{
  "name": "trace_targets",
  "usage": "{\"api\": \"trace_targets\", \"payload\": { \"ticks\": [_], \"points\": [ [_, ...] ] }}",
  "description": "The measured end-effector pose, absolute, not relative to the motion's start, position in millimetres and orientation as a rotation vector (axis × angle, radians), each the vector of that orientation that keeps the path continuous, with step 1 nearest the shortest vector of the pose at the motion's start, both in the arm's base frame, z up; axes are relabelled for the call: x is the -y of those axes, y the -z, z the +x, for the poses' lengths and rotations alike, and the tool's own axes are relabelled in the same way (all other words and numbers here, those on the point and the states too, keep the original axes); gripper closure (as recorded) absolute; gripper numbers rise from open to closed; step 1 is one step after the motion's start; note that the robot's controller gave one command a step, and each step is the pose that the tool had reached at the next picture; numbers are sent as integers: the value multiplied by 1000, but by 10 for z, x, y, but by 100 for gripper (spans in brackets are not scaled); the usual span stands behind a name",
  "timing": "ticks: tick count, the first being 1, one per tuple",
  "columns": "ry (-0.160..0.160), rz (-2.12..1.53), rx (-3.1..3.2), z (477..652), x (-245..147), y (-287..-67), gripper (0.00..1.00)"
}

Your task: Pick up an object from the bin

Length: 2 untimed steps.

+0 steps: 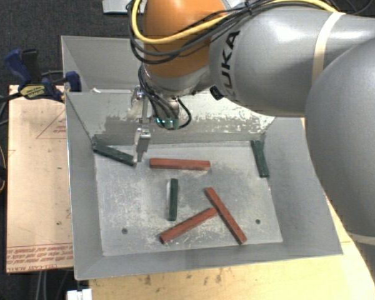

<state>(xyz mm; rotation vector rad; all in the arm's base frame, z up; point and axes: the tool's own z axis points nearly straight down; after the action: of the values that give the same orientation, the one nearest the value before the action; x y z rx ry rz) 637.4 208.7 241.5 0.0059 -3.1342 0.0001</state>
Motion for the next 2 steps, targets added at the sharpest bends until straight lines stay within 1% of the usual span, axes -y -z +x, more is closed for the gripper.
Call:
{"api": "trace_targets", "payload": {
  "ticks": [1,2],
  "points": [
    [2,1,3143,6392,-2077,-2466,0],
    [4,-99,3145,6421,-2066,-1747,0]
  ]
}}
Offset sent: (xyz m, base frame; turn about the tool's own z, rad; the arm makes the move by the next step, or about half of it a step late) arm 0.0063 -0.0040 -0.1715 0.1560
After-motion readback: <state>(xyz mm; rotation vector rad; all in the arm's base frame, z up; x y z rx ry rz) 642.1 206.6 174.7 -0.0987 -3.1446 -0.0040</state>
